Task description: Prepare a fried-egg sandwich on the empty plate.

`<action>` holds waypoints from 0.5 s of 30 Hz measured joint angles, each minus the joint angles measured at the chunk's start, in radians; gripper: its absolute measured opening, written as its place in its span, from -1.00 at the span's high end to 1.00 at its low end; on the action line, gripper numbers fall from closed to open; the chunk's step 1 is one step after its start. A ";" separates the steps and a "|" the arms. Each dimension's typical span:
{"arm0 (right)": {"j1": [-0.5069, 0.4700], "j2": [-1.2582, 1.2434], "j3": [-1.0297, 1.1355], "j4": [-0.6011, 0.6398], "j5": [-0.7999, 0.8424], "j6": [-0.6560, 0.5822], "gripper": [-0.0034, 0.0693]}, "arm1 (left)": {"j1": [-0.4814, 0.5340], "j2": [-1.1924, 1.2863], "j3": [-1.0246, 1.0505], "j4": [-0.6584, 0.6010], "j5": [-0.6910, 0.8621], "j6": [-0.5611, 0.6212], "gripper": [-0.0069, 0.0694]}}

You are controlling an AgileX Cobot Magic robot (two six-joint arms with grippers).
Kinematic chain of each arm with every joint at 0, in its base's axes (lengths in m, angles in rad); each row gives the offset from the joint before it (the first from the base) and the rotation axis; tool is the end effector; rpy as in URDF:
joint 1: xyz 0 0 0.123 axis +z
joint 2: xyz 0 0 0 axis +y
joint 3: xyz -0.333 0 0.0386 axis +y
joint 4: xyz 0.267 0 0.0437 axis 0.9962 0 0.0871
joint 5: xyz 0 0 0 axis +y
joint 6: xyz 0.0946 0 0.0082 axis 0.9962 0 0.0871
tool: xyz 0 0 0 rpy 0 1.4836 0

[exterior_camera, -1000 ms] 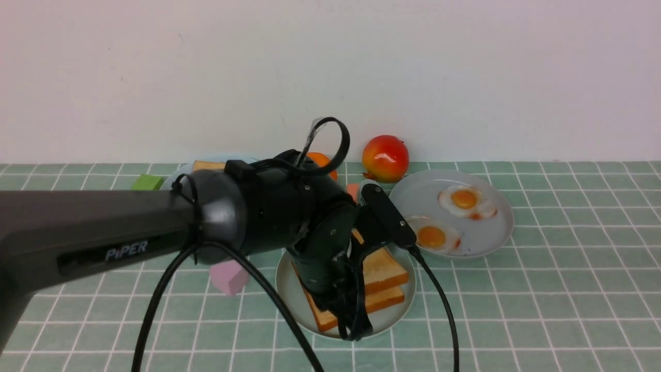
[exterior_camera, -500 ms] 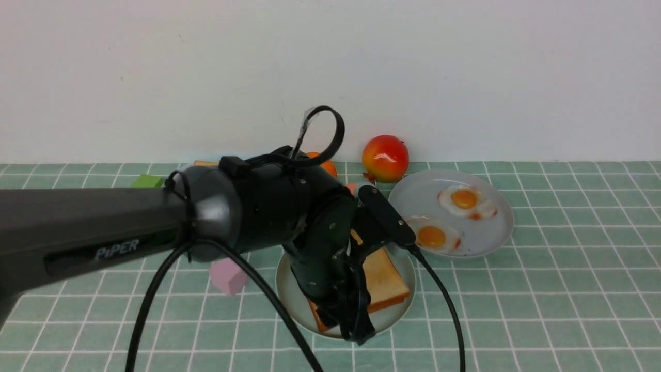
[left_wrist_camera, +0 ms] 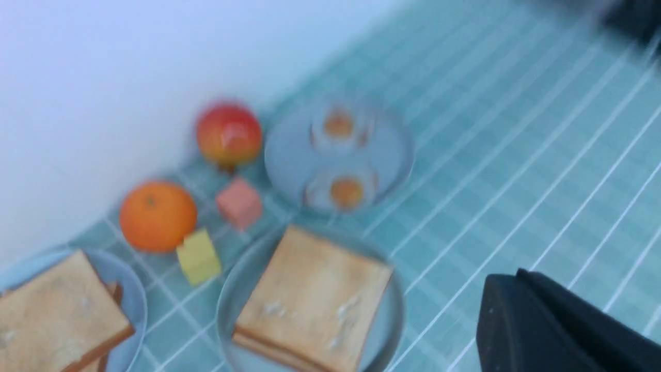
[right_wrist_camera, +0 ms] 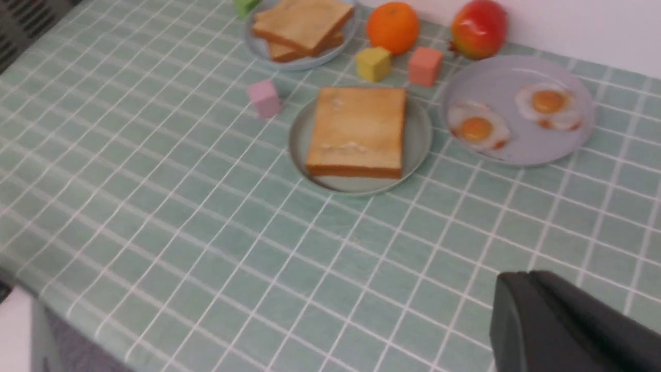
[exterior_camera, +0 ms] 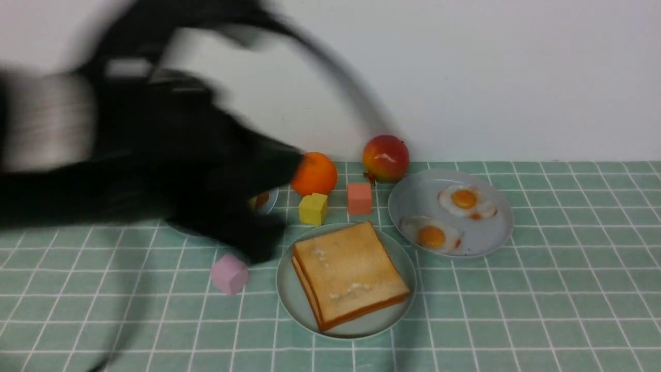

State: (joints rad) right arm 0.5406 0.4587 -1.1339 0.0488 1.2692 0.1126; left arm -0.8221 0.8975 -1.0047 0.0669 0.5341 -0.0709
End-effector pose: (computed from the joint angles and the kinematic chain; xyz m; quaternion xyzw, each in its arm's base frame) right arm -0.0173 -0.0052 0.4600 -0.1884 0.8407 0.1852 0.4727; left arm 0.1200 -0.1244 0.4478 0.3121 0.7541 -0.2217 0.5337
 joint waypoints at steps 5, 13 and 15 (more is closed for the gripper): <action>0.000 -0.090 0.096 -0.080 0.000 0.107 0.91 | 0.000 -0.376 0.375 -0.019 -0.251 -0.049 0.85; 0.000 -0.267 0.393 -0.224 -0.188 0.301 0.91 | 0.000 -0.759 0.785 -0.029 -0.470 -0.086 0.85; 0.000 -0.285 0.456 -0.255 -0.282 0.356 0.91 | 0.000 -0.821 0.823 -0.029 -0.470 -0.088 0.85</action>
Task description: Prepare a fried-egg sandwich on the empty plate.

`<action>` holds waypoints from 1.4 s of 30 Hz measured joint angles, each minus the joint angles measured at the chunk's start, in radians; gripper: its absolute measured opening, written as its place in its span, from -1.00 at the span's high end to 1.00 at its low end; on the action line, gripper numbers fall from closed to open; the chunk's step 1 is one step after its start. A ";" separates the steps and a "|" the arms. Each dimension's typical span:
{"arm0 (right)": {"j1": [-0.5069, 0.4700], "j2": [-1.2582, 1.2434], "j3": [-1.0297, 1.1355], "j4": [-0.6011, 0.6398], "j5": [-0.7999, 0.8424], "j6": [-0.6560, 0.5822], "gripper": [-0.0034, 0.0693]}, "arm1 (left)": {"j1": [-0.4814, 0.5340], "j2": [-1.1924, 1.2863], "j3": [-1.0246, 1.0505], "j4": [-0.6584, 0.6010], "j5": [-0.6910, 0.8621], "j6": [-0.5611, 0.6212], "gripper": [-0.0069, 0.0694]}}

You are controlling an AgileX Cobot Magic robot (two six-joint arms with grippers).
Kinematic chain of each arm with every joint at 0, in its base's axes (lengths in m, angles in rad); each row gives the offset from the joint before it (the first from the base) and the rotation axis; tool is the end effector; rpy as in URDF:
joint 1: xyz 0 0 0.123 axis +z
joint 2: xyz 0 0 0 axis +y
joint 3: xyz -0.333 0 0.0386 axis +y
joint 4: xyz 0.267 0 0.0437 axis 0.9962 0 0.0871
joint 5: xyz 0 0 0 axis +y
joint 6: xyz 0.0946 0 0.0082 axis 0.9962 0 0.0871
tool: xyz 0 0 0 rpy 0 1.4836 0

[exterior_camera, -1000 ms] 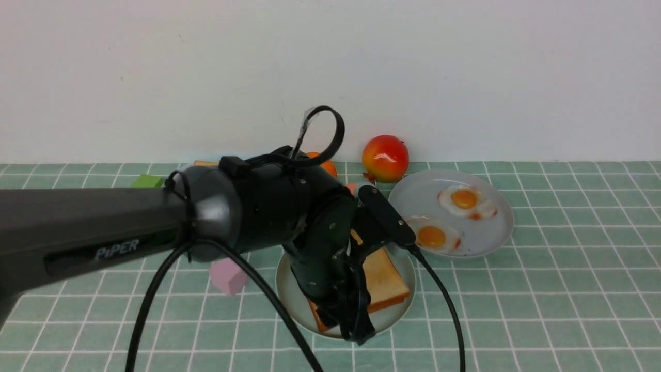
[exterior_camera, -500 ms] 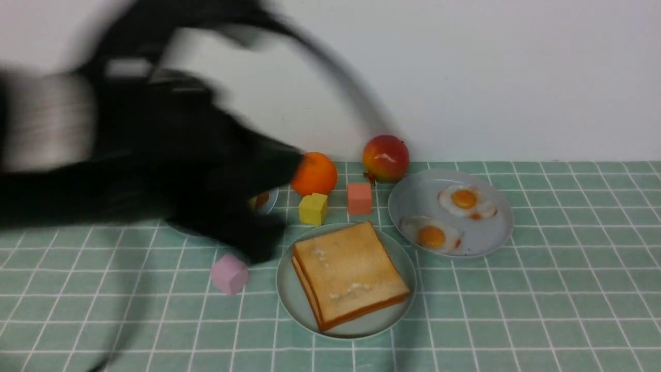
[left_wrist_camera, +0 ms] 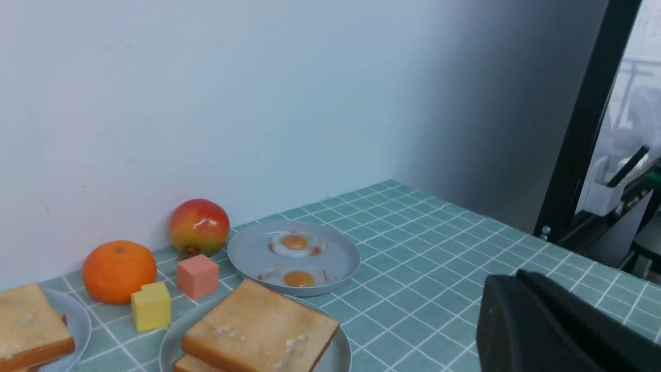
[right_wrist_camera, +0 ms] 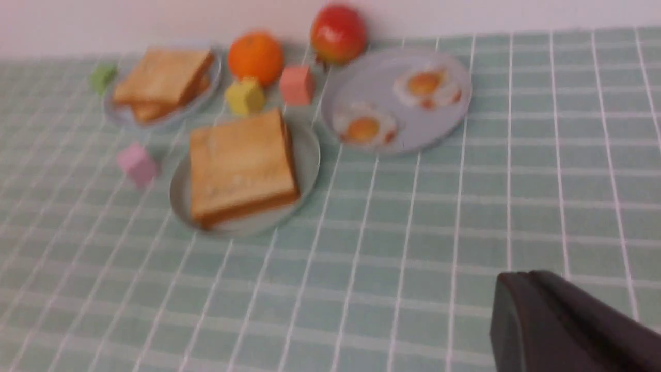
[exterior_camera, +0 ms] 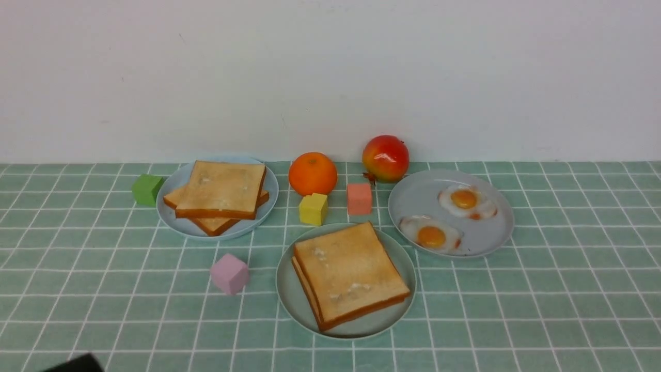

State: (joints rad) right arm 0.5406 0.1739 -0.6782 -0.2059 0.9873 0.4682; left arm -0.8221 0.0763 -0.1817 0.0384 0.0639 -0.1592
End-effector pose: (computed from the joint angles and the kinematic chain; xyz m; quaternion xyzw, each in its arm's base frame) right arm -0.0105 -0.0252 0.3506 -0.0296 0.8274 0.1765 0.5323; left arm 0.0179 -0.0189 0.2705 0.2259 0.6203 -0.3405 0.6695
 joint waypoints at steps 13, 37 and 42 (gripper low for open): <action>0.000 -0.003 0.367 -0.064 -0.429 0.184 0.89 | 0.000 -0.087 0.142 0.000 0.109 0.000 0.85; -0.515 -0.184 0.695 0.219 -0.614 -0.336 0.95 | 0.000 -0.087 0.159 -0.001 0.175 0.000 0.85; -0.516 -0.184 0.694 0.238 -0.606 -0.366 0.95 | 0.000 -0.087 0.159 -0.001 0.175 0.000 0.84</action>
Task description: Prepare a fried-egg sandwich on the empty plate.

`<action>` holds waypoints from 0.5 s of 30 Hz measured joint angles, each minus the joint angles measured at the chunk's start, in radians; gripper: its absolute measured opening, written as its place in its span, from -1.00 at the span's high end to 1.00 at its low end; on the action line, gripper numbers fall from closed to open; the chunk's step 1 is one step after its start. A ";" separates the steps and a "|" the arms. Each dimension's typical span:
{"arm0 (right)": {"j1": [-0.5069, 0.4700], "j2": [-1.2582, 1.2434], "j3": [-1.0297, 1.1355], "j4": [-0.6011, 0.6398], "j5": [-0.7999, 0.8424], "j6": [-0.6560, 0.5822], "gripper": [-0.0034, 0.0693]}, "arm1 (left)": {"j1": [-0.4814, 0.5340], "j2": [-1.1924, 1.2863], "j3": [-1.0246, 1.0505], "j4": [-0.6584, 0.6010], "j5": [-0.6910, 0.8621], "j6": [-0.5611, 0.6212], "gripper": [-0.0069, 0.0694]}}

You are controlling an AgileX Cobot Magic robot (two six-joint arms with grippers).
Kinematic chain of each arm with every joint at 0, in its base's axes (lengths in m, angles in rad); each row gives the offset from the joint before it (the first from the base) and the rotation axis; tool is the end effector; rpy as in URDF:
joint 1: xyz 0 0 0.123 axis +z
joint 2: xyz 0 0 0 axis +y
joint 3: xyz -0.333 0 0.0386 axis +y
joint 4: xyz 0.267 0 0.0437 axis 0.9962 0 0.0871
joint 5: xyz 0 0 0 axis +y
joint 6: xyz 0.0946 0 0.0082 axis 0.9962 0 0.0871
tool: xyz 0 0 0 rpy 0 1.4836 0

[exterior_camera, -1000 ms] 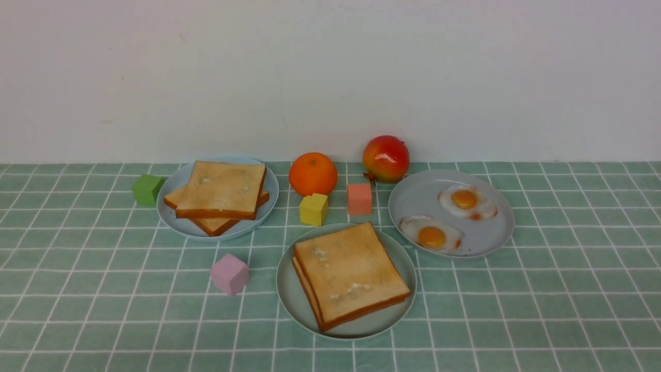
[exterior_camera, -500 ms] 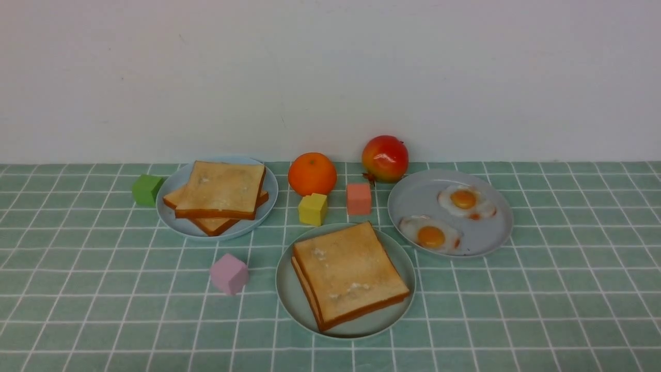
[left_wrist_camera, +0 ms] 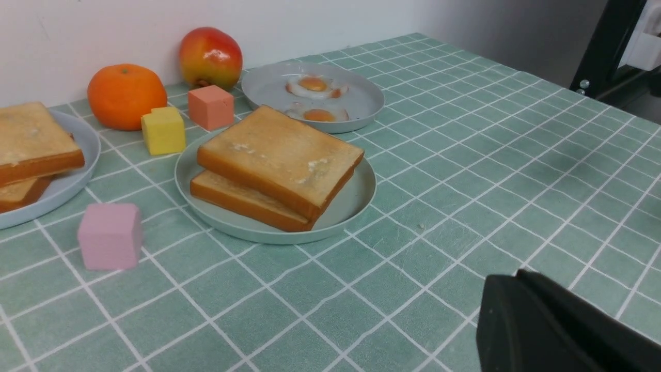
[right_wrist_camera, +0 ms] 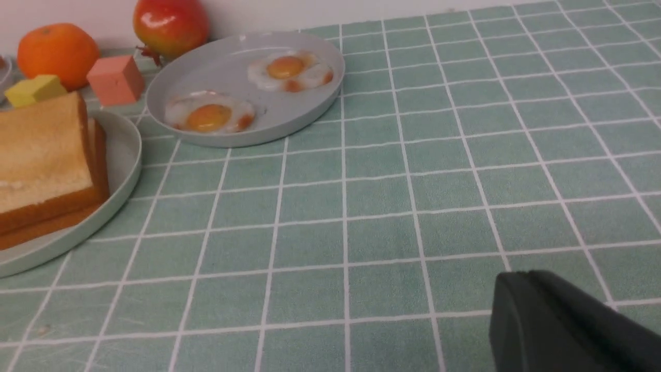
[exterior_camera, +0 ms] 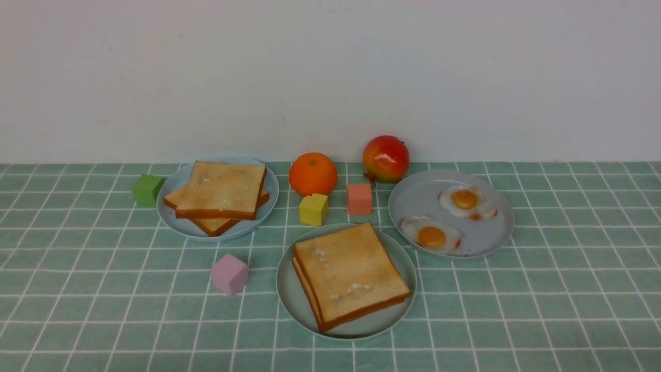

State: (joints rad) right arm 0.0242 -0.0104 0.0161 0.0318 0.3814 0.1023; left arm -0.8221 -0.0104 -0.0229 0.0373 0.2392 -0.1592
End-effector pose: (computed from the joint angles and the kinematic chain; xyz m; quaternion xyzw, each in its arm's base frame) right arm 0.0245 0.0017 0.1722 0.0398 0.8038 0.0510 0.5914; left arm 0.0185 -0.0187 0.1994 0.2533 0.7035 -0.2993 0.5927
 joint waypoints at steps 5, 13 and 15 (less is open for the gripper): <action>0.000 0.000 0.000 0.003 0.002 -0.006 0.95 | 0.000 0.000 0.000 0.000 0.000 0.000 0.84; 0.000 0.000 0.000 0.003 0.002 -0.011 0.93 | 0.000 0.000 0.000 0.000 0.000 0.000 0.83; 0.000 0.000 0.000 0.003 0.002 -0.013 0.93 | 0.000 0.000 0.000 0.000 0.000 0.000 0.83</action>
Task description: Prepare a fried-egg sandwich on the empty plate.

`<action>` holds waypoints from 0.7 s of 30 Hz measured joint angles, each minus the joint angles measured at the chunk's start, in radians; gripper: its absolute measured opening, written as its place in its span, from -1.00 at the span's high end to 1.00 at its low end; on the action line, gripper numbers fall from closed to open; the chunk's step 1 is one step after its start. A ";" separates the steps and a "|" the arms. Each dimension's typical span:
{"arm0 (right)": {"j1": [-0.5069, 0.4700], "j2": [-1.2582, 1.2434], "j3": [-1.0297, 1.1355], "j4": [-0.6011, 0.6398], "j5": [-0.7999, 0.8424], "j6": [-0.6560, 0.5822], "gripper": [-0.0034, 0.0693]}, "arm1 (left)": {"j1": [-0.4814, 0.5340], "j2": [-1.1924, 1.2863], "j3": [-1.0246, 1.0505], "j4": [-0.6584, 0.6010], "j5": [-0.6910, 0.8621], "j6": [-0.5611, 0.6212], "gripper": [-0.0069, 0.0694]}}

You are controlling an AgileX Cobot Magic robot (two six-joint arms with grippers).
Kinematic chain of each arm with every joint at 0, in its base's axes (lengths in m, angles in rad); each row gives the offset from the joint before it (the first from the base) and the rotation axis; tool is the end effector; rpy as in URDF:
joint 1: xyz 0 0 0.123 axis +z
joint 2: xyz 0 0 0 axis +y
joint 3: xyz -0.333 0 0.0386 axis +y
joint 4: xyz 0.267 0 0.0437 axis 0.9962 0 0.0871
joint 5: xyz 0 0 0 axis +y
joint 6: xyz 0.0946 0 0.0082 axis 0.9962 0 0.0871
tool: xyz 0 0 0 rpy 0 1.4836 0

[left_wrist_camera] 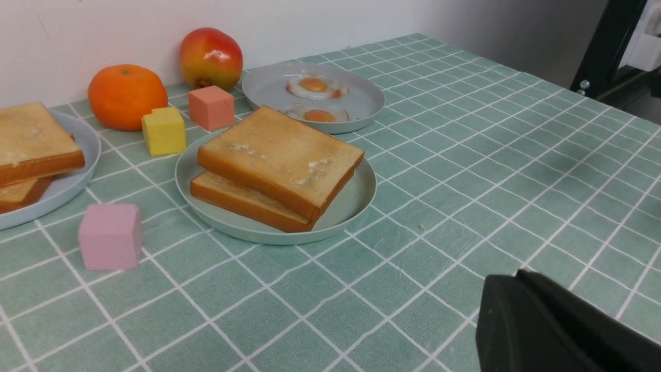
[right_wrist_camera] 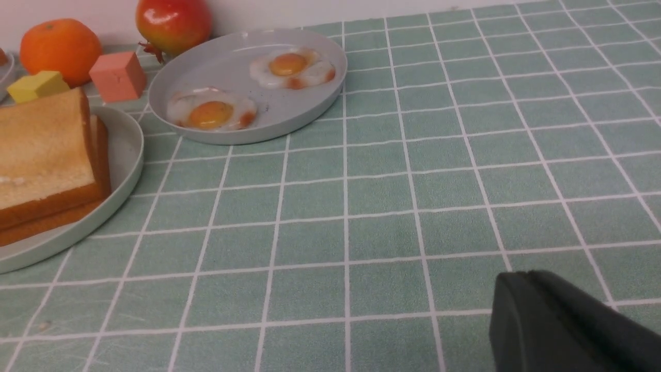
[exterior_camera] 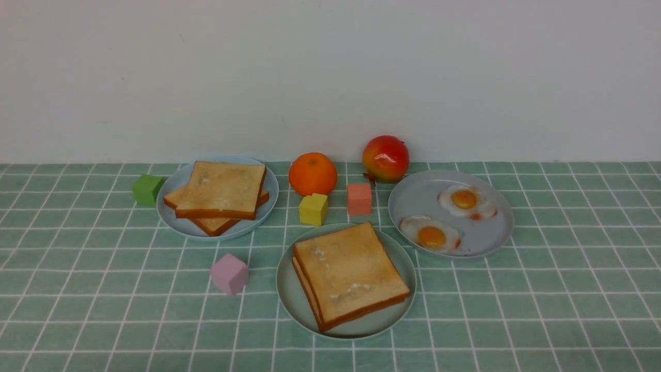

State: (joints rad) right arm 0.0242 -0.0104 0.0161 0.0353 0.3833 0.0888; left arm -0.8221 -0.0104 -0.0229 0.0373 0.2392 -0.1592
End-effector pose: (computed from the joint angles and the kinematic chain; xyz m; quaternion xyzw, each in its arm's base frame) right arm 0.0245 0.0018 0.1720 0.0353 0.8045 0.0485 0.5909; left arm 0.0185 -0.0187 0.1994 0.2533 0.7035 -0.2993 0.5927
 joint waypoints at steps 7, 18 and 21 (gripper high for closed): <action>0.000 0.000 0.000 0.000 0.000 -0.001 0.93 | 0.000 0.000 0.000 0.000 0.000 0.000 0.82; 0.000 0.000 0.000 0.000 0.000 -0.002 0.90 | 0.003 0.000 0.005 0.131 -0.004 -0.005 0.81; 0.000 0.000 0.000 0.000 0.000 -0.002 0.90 | 0.096 0.000 0.011 0.133 -0.030 -0.063 0.85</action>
State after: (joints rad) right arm 0.0242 -0.0104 0.0161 0.0356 0.3833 0.0869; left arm -0.7265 -0.0104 -0.0120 0.1707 0.2090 -0.2224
